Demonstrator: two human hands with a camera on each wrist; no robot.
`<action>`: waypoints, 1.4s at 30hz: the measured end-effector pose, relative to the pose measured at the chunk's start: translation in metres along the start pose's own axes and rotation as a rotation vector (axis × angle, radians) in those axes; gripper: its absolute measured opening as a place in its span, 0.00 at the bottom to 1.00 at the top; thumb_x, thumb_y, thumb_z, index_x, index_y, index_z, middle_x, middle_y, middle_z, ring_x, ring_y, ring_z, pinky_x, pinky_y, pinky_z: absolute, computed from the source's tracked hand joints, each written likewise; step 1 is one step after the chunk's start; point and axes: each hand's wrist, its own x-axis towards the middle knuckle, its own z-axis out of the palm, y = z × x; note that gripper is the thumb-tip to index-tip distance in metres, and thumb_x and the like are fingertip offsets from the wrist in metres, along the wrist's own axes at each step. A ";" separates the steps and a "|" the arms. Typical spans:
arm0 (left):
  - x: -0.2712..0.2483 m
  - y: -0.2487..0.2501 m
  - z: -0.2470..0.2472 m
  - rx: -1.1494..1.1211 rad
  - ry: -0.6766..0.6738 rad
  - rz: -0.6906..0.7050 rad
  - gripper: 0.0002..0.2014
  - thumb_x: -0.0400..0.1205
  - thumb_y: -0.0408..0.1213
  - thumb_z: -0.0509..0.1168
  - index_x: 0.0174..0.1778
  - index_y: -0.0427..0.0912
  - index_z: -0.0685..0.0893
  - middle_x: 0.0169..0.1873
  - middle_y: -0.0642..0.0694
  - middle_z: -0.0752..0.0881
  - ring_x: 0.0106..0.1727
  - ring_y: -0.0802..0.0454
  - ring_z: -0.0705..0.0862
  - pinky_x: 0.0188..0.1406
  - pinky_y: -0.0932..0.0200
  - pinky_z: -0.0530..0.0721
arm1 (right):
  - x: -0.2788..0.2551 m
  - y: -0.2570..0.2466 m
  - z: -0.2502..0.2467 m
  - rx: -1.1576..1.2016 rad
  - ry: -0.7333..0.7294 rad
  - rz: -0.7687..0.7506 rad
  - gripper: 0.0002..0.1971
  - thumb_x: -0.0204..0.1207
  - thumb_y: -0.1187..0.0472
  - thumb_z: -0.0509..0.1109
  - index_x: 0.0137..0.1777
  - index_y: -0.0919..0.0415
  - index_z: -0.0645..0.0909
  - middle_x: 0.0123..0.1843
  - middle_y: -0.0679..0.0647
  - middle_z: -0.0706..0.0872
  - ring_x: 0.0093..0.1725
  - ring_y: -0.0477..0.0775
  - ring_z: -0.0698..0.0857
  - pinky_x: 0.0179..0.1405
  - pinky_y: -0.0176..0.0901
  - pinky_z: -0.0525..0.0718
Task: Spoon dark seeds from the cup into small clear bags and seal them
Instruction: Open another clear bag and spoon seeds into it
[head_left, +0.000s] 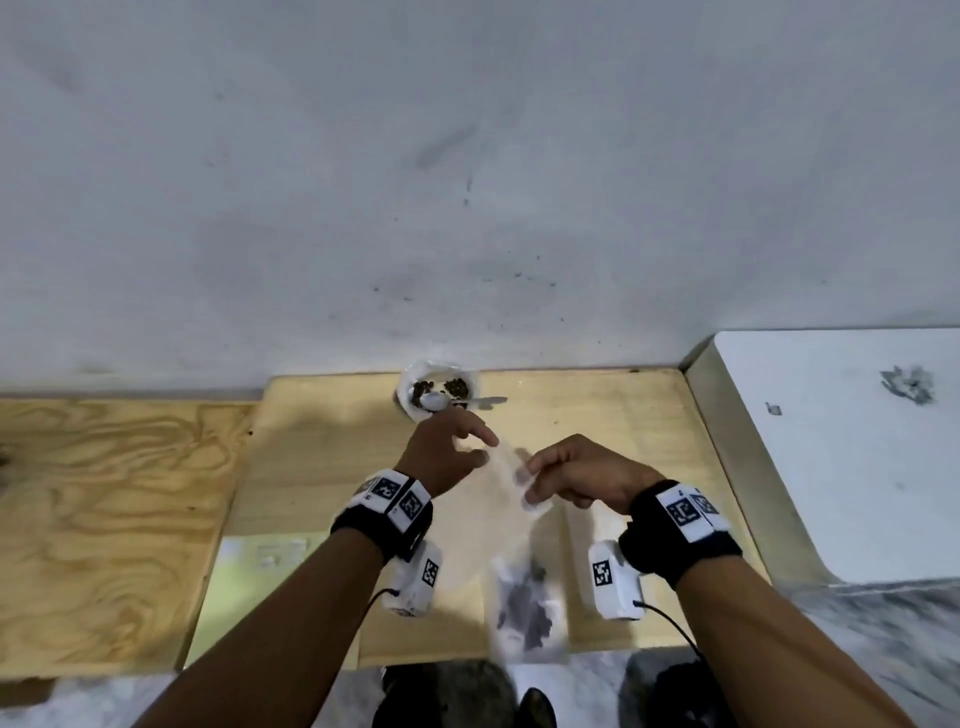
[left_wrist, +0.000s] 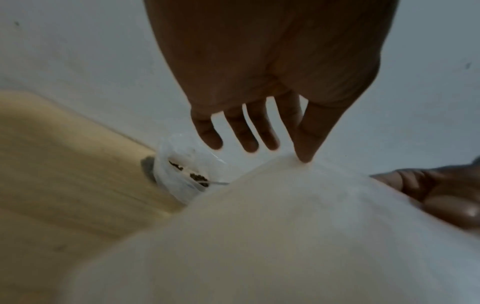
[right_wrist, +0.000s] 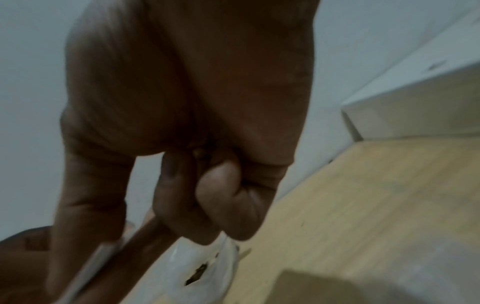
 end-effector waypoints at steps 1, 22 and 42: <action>0.000 -0.006 -0.006 0.045 0.082 0.036 0.11 0.65 0.34 0.77 0.38 0.56 0.90 0.47 0.54 0.87 0.50 0.59 0.83 0.53 0.62 0.78 | 0.007 -0.005 0.009 0.027 0.018 0.002 0.10 0.63 0.71 0.82 0.45 0.63 0.92 0.29 0.57 0.73 0.23 0.49 0.61 0.23 0.37 0.56; 0.037 -0.018 -0.108 -0.404 0.247 -0.337 0.06 0.70 0.28 0.68 0.28 0.29 0.87 0.27 0.34 0.89 0.29 0.39 0.90 0.38 0.41 0.92 | 0.097 -0.104 0.092 0.077 0.219 -0.186 0.13 0.76 0.58 0.79 0.32 0.53 0.80 0.25 0.46 0.76 0.21 0.45 0.71 0.20 0.34 0.65; 0.056 -0.032 -0.086 0.200 0.166 0.004 0.28 0.62 0.54 0.79 0.56 0.52 0.79 0.55 0.54 0.80 0.53 0.58 0.78 0.51 0.58 0.77 | 0.122 -0.103 0.035 -0.045 0.319 -0.362 0.09 0.75 0.71 0.72 0.37 0.59 0.81 0.28 0.56 0.80 0.25 0.48 0.74 0.24 0.33 0.72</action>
